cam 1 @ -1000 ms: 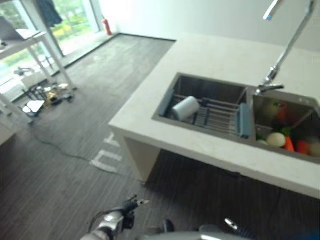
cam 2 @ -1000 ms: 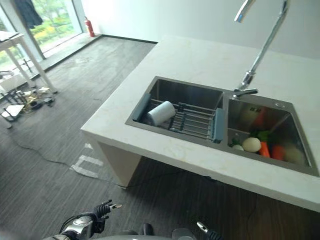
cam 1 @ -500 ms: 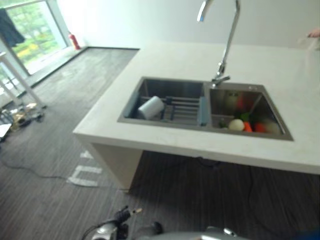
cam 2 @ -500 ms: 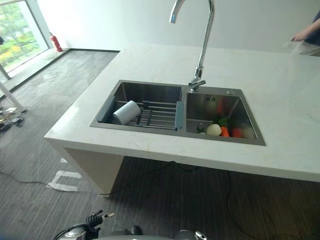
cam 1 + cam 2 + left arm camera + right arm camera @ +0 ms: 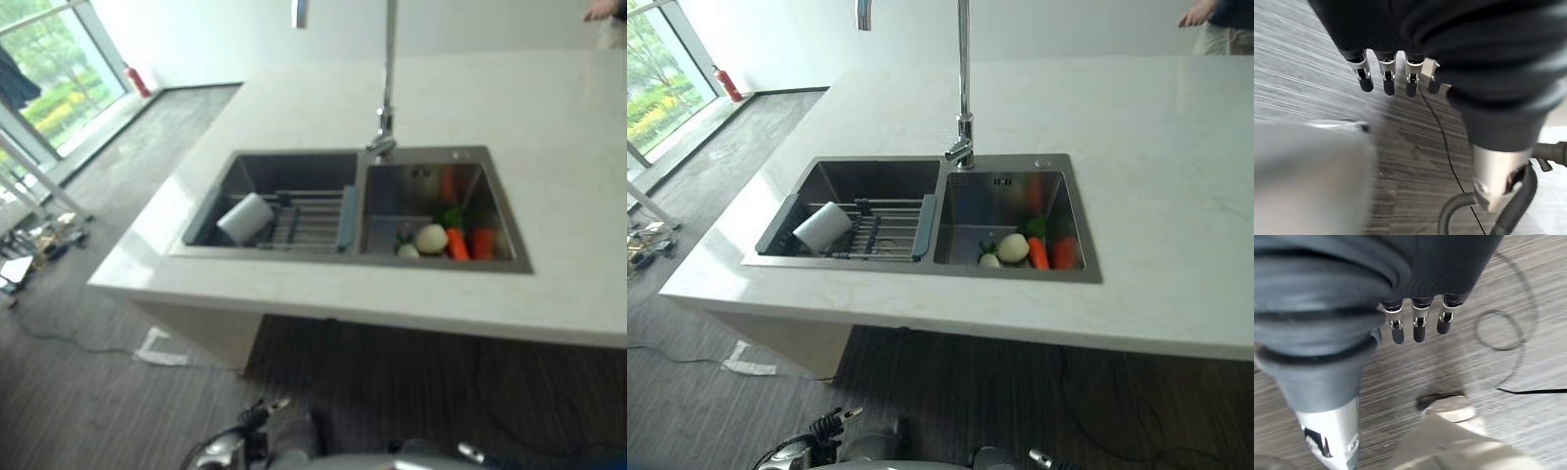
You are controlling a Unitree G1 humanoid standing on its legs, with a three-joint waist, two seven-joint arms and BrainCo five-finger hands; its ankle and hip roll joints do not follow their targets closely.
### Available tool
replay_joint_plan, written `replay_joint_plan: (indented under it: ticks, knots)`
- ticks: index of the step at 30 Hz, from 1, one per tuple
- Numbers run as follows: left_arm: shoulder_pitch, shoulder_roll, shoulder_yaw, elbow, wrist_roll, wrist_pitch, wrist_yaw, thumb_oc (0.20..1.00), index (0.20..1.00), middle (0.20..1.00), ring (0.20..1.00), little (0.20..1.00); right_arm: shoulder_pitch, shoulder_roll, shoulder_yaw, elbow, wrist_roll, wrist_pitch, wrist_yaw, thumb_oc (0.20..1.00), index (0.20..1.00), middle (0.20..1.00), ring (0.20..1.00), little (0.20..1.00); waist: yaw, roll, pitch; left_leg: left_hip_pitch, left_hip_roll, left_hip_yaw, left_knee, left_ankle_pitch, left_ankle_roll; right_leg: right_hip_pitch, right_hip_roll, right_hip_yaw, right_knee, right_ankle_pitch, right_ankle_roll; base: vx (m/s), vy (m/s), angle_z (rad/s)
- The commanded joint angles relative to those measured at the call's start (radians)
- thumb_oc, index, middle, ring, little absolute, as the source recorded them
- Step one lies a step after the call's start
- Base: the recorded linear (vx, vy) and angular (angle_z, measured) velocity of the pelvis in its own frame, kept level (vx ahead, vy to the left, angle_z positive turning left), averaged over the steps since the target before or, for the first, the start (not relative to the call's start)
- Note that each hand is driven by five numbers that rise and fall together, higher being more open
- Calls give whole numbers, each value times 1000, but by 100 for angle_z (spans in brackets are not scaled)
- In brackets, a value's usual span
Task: Place the dishes in the dishwasher.
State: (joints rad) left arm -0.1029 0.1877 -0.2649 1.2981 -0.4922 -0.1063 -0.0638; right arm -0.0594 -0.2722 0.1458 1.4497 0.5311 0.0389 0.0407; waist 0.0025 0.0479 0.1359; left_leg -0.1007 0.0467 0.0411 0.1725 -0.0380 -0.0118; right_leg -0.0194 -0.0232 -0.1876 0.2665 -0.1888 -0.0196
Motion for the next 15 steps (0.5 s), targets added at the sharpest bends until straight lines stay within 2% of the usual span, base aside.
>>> replay_joint_plan:
  ticks: [1, 2, 4, 5, 6, 7, 8, 10, 12, 13, 15]
  knots:
    - [6, 35, 2, 10, 2, -6, 3, 1000, 1000, 1000, 1000, 1000, 10, -3, -15, -9, 11, -50, 3, 1000, 1000, 1000, 1000, 1000, 24, -14, -51, -105, 0, -17, 127, -71, 1, 12, -126, 2, 33, 27, 115, 106, 112, 4]
    - [6, 38, 1, 11, 13, -3, 4, 1000, 1000, 1000, 1000, 1000, 11, -3, -16, -13, 14, -55, 2, 1000, 1000, 1000, 1000, 1000, 24, -16, -49, -104, -3, -16, 127, -72, 8, 20, -120, 3, 33, 27, 114, 121, 114, -1]
    - [3, 57, -15, 11, 68, 8, -5, 1000, 1000, 1000, 1000, 1000, 11, 0, -20, -27, 9, -55, 6, 1000, 1000, 1000, 1000, 1000, 0, -9, -33, -90, -18, -35, 127, -85, 48, 26, -75, 17, 45, 155, 132, 121, 80, 4]
    - [3, 57, -15, 11, 68, 8, -5, 1000, 1000, 1000, 1000, 1000, 11, 0, -20, -27, 9, -55, 6, 1000, 1000, 1000, 1000, 1000, 0, -9, -33, -90, -18, -35, 127, -85, 48, 26, -75, 17, 45, 155, 132, 73, -41, 14]
    - [7, 51, -45, 7, 58, 19, 8, 1000, 1000, 1000, 1000, 1000, 7, 1, -15, -43, 15, -38, 6, 1000, 1000, 1000, 1000, 1000, -5, -14, -5, -80, -24, -45, 127, -84, 44, -42, -72, 3, 33, 173, 128, 2, -121, 12]
    - [8, 48, -42, 2, 28, 22, 14, 1000, 1000, 1000, 1000, 1000, -2, 2, -7, -45, 17, -30, 10, 1000, 1000, 1000, 1000, 1000, 4, -21, 9, -78, -20, -28, 127, -87, 33, -77, -95, -26, 33, 147, 124, -43, -243, -9]
    - [-3, 48, -37, -9, 21, 28, 23, 1000, 1000, 1000, 1000, 1000, -14, 5, 4, -46, 20, -23, 11, 1000, 1000, 1000, 1000, 1000, 8, -25, 21, -92, -17, -22, 127, -82, 32, -98, -92, 1, 33, 121, 115, -81, -234, -39]
    - [-13, 39, -31, -6, -20, 14, 50, 1000, 1000, 1000, 1000, 1000, -27, 10, 21, -45, 18, -17, 0, 1000, 1000, 1000, 1000, 1000, 7, -35, 25, -96, -10, -8, 127, -73, 31, -119, -89, 25, 33, 116, 106, -68, -227, -35]
    - [-4, 30, -13, -5, -1, -3, 48, 1000, 1000, 1000, 1000, 1000, -16, 16, 31, -47, -14, -24, -13, 1000, 1000, 1000, 1000, 1000, 5, -60, 24, -56, -27, 22, 127, -76, 30, -124, -103, 43, 33, 105, 103, 69, -150, -1]
    - [19, 22, -10, -20, 28, -9, 55, 1000, 1000, 1000, 1000, 1000, -9, 5, 38, -56, -25, -33, -39, 1000, 1000, 1000, 1000, 1000, 25, -75, 37, -61, -47, -22, 127, -49, 16, -109, -107, 71, 33, 105, 96, 91, 31, -3]
    - [13, 18, -33, -25, 53, -6, 43, 1000, 1000, 1000, 1000, 1000, -25, -18, 41, -52, 33, -53, -54, 1000, 1000, 1000, 1000, 1000, 32, -53, 55, -145, 22, -28, 127, 25, -27, -90, -93, 74, 33, 87, 87, -16, 154, -2]
